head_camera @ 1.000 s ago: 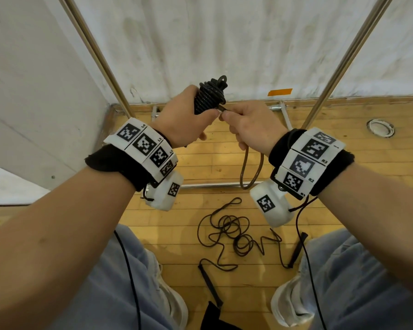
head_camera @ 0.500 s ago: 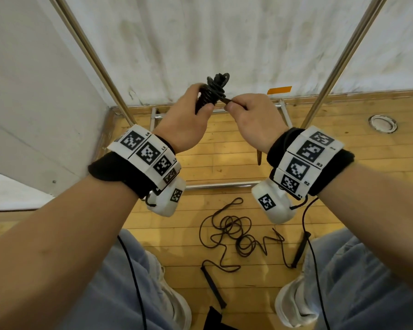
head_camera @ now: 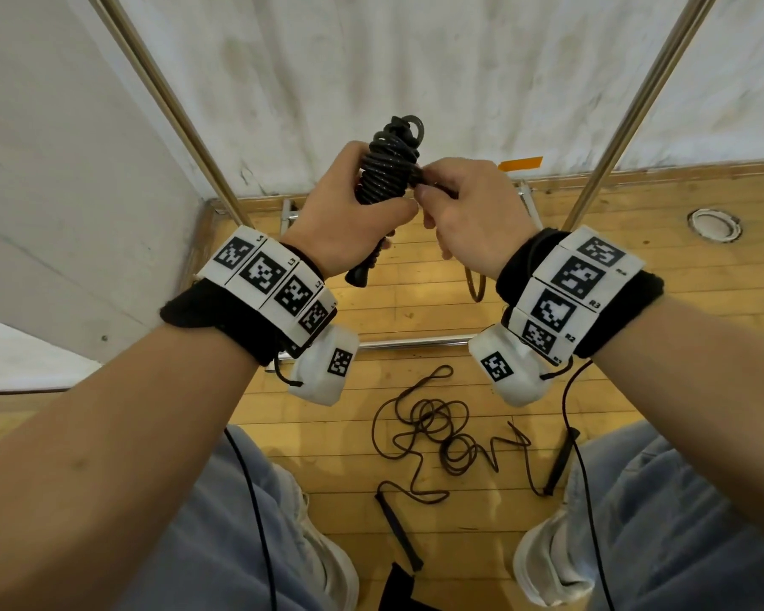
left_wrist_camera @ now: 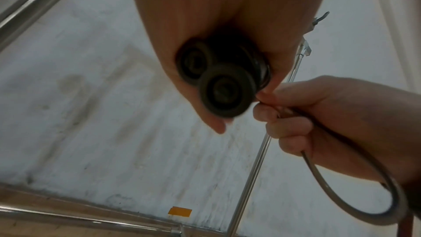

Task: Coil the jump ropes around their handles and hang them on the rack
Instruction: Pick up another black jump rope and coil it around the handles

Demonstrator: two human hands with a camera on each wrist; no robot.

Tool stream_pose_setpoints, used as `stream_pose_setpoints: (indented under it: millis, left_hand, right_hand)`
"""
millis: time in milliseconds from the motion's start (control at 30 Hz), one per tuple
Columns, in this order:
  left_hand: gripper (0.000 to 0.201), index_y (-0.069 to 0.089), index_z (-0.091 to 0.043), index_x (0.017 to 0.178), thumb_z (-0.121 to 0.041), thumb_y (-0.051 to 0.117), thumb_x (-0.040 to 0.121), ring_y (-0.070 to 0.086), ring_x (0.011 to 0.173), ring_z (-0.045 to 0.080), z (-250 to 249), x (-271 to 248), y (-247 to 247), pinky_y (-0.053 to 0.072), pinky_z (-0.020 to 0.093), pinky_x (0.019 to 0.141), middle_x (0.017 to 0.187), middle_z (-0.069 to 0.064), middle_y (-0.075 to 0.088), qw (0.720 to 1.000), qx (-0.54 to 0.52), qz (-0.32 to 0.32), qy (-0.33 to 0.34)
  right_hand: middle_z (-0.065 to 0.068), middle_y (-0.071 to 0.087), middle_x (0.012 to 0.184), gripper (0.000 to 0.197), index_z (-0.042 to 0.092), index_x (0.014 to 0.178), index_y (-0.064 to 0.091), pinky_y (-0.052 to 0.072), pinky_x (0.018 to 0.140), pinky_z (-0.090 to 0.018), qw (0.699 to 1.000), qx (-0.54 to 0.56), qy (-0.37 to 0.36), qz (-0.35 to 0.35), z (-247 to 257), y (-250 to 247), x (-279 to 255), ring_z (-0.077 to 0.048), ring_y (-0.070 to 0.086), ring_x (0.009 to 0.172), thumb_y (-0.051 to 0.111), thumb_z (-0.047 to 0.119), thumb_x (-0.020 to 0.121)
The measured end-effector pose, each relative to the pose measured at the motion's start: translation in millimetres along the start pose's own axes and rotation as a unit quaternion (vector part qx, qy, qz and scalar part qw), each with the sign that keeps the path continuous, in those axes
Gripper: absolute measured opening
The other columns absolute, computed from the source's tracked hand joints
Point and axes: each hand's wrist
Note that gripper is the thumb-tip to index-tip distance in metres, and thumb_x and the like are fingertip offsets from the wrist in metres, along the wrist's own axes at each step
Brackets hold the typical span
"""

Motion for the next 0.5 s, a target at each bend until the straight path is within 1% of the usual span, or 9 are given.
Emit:
stream_pose_setpoints:
  millis: [67, 100, 167, 200, 233, 267, 367, 433, 500]
  left_hand:
    - [0.034, 0.045, -0.021, 0.108, -0.017, 0.068, 0.084, 0.068, 0.063, 0.021, -1, -1, 1, 0.056, 0.038, 0.055, 0.085, 0.002, 0.065, 1.0, -0.024, 0.001, -0.016]
    - [0.033, 0.044, -0.022, 0.106, -0.019, 0.069, 0.084, 0.067, 0.058, 0.02, -1, 0, 0, 0.053, 0.034, 0.05, 0.083, 0.004, 0.066, 0.999, -0.023, -0.002, -0.023]
    - [0.034, 0.044, -0.021, 0.106, -0.02, 0.07, 0.084, 0.06, 0.048, 0.016, 0, 1, -1, 0.048, 0.027, 0.044, 0.074, 0.002, 0.063, 1.0, -0.007, -0.012, -0.028]
    - [0.036, 0.044, -0.02, 0.107, -0.021, 0.07, 0.083, 0.057, 0.046, 0.014, 0, 2, -2, 0.047, 0.026, 0.043, 0.072, 0.0, 0.06, 0.999, 0.004, -0.019, -0.027]
    - [0.038, 0.043, -0.019, 0.109, -0.021, 0.071, 0.083, 0.056, 0.046, 0.013, 1, 3, -2, 0.046, 0.025, 0.043, 0.072, -0.002, 0.059, 0.999, 0.017, -0.026, -0.025]
    - [0.041, 0.042, -0.02, 0.111, -0.022, 0.072, 0.082, 0.056, 0.047, 0.013, 2, 4, -1, 0.047, 0.025, 0.044, 0.075, -0.003, 0.059, 0.999, 0.032, -0.032, -0.023]
    - [0.049, 0.038, -0.02, 0.118, -0.026, 0.072, 0.083, 0.058, 0.059, 0.01, 4, 2, 5, 0.047, 0.024, 0.052, 0.086, -0.007, 0.059, 0.996, 0.081, -0.038, -0.002]
    - [0.05, 0.033, -0.017, 0.125, -0.024, 0.066, 0.088, 0.057, 0.065, 0.007, 4, 0, 9, 0.046, 0.022, 0.057, 0.089, -0.007, 0.056, 0.996, 0.088, -0.019, 0.01]
    - [0.039, 0.028, -0.019, 0.126, -0.022, 0.053, 0.097, 0.057, 0.063, 0.011, 2, -2, 9, 0.051, 0.025, 0.055, 0.085, -0.002, 0.055, 0.998, 0.051, 0.024, 0.003]
  right_hand:
    - [0.003, 0.055, 0.063, 0.02, 0.017, 0.083, 0.063, 0.044, 0.048, -0.02, 1.0, 0.009, 0.009, 0.009, 0, -3, -1, -0.012, 0.051, 0.048, 0.047, 0.017, 0.095]
    - [0.002, 0.055, 0.061, 0.023, 0.019, 0.077, 0.061, 0.044, 0.048, -0.021, 1.0, 0.008, 0.012, 0.013, 0, -4, -1, -0.013, 0.051, 0.048, 0.047, 0.017, 0.095]
    - [0.005, 0.052, 0.059, 0.027, 0.021, 0.073, 0.06, 0.044, 0.051, -0.023, 1.0, -0.007, 0.006, 0.024, 0, -5, -1, -0.011, 0.049, 0.049, 0.047, 0.018, 0.096]
    - [0.006, 0.05, 0.059, 0.026, 0.019, 0.075, 0.06, 0.042, 0.05, -0.021, 1.0, -0.008, 0.002, 0.03, 1, -4, -1, -0.008, 0.046, 0.048, 0.046, 0.017, 0.096]
    - [0.006, 0.048, 0.058, 0.026, 0.018, 0.075, 0.06, 0.038, 0.047, -0.017, 0.999, -0.005, -0.001, 0.035, 2, -4, 0, -0.004, 0.043, 0.046, 0.045, 0.016, 0.096]
    - [0.006, 0.046, 0.057, 0.03, 0.018, 0.069, 0.057, 0.034, 0.044, -0.014, 0.999, -0.001, -0.002, 0.038, 2, -4, 0, -0.003, 0.039, 0.043, 0.044, 0.015, 0.096]
    - [0.005, 0.04, 0.051, 0.04, 0.022, 0.056, 0.047, 0.027, 0.041, -0.015, 0.999, 0.008, 0.009, 0.032, 0, -2, 1, -0.004, 0.033, 0.037, 0.044, 0.014, 0.095]
    - [0.004, 0.038, 0.051, 0.042, 0.02, 0.054, 0.045, 0.026, 0.041, -0.015, 1.0, 0.012, 0.02, 0.015, -2, -1, 0, -0.004, 0.033, 0.037, 0.045, 0.014, 0.095]
    - [0.004, 0.036, 0.05, 0.042, 0.019, 0.053, 0.042, 0.025, 0.04, -0.013, 1.0, 0.017, 0.026, -0.001, -4, -2, 0, -0.004, 0.033, 0.036, 0.045, 0.013, 0.095]
Point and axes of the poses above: each hand's wrist, its own x-axis towards the middle knuckle, its own y-axis out of the palm, z = x × y
